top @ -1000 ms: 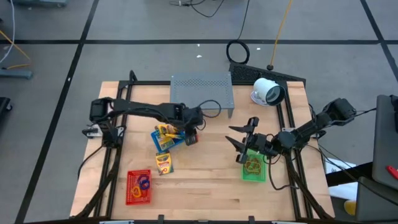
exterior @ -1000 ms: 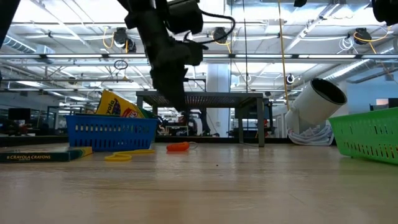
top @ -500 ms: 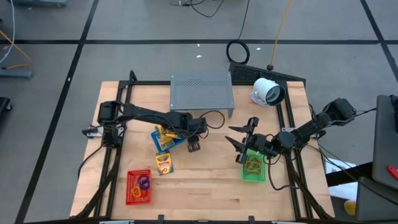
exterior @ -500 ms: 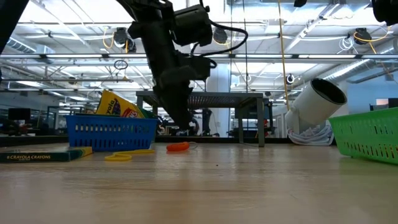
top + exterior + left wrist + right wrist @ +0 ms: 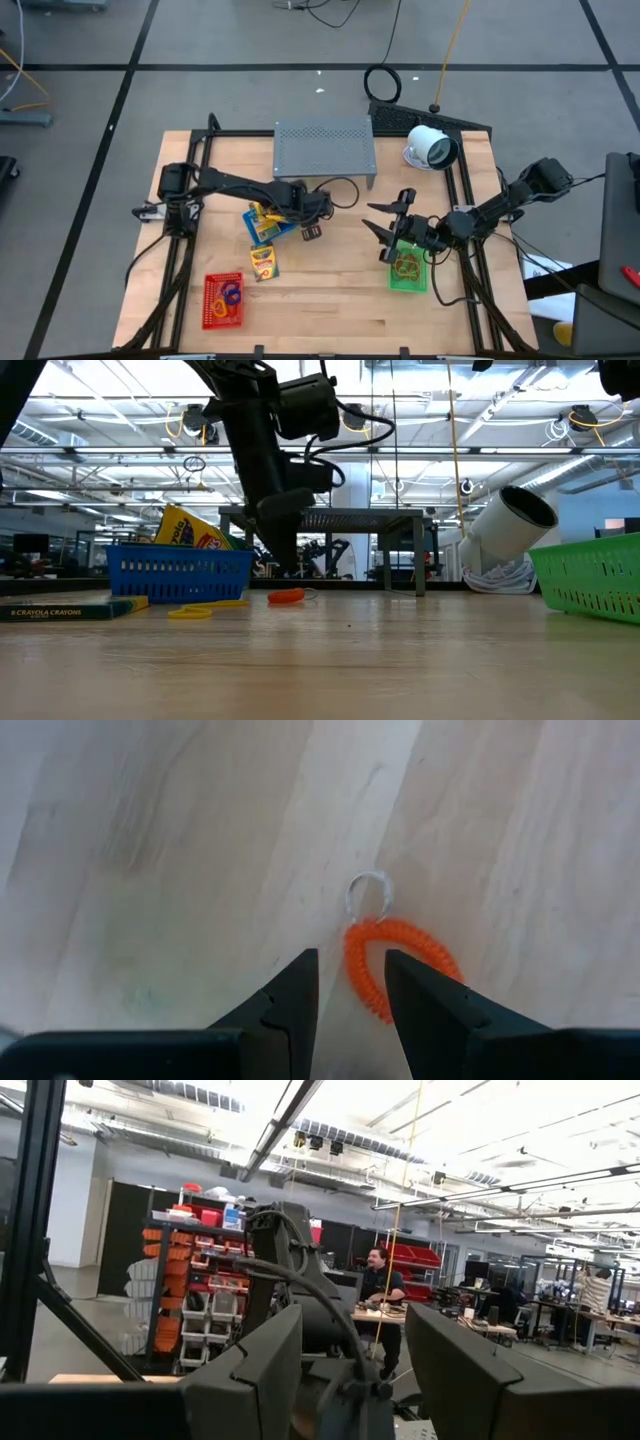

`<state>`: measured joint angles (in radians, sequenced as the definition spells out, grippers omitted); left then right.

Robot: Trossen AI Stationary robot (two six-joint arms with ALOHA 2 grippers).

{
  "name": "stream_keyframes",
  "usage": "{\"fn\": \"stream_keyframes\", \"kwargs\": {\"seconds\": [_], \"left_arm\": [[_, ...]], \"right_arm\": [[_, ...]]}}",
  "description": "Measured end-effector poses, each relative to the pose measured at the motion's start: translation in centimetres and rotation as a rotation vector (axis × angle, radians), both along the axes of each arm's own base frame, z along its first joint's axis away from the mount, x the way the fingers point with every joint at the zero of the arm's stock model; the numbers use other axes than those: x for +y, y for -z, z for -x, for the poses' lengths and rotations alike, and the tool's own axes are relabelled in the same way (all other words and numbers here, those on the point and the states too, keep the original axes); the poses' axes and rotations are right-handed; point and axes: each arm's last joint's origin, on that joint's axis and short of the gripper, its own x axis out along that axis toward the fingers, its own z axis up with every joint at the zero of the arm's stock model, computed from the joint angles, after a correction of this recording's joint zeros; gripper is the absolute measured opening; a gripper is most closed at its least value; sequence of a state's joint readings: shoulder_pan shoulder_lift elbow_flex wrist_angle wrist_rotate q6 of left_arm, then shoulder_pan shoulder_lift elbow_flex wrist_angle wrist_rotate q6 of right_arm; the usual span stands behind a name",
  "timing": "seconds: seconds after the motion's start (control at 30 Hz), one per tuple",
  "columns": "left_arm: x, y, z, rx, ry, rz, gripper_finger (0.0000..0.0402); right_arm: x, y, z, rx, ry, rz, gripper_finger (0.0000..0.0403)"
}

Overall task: Pick & Place Office Desk Supplies
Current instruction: Put the orange spiral keychain into the red bin

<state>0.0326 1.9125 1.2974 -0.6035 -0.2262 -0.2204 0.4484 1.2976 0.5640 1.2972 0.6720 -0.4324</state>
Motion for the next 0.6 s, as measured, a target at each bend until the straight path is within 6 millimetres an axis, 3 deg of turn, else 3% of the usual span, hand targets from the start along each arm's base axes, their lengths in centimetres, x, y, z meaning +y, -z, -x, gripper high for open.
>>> {"fn": "stream_keyframes", "kwargs": {"seconds": [0.33,0.6], "left_arm": [[-1.2,1.4,0.8,0.020,-0.021,-0.003,0.0127],[-1.8,2.4,0.3,0.003,-0.018,0.081,0.0127]], "right_arm": [[0.1,-0.1,0.0,-0.011,-0.046,0.020,0.0169],[0.1,-0.1,0.0,-0.011,-0.044,0.019,0.0169]]}}
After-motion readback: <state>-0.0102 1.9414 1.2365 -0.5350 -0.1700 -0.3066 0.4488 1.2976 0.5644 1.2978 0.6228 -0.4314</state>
